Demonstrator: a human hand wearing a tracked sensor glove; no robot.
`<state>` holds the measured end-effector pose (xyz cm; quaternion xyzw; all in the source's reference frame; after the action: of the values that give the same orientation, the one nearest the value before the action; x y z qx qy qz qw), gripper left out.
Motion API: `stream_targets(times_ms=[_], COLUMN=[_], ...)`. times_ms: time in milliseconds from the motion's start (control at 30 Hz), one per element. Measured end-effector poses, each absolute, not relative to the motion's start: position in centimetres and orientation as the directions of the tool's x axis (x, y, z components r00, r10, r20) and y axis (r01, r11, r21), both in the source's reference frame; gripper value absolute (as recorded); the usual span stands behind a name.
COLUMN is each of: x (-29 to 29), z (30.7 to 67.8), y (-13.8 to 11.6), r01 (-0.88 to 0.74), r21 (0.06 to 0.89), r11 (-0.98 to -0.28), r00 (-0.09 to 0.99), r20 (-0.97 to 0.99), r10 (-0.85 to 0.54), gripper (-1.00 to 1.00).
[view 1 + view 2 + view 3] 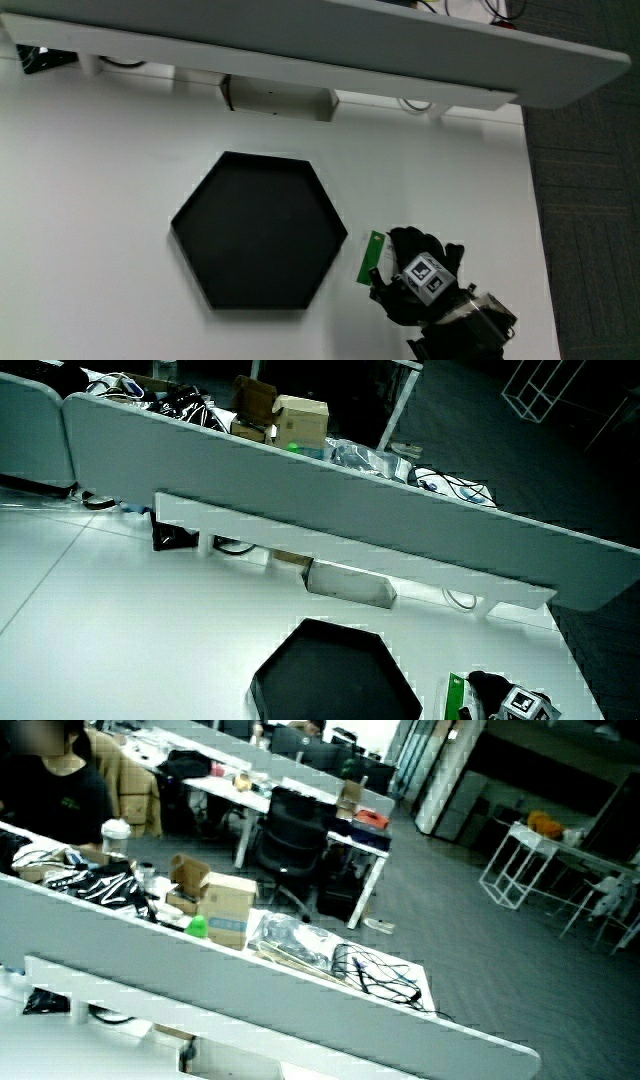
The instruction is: Place medicine on desk
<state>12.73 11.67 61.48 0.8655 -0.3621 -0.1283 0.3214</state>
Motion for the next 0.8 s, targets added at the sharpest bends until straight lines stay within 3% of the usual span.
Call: stream_targets(times_ms=[167,333,533,667,800], x=[14.7,15.9,16.7,17.1,16.7], z=[63.6,66.9,71.4,73.5,75.2], y=[12.6,13.8,15.6,15.2,16.2], r01=[-0.489,-0.423,-0.357,-0.302,-0.28], r21=[0.696,0.77,0.861,0.902,0.942], r11=[-0.526,-0.478,-0.362,-0.308,-0.186], r00=[0.758,0.801,0.831,0.852,0.857], r20=[0.04,0.07,0.116,0.11,0.158], r10=[-0.651,-0.595,-0.544,-0.512,-0.491], gripper=[0.0,0.0,0.0,0.0,0.0])
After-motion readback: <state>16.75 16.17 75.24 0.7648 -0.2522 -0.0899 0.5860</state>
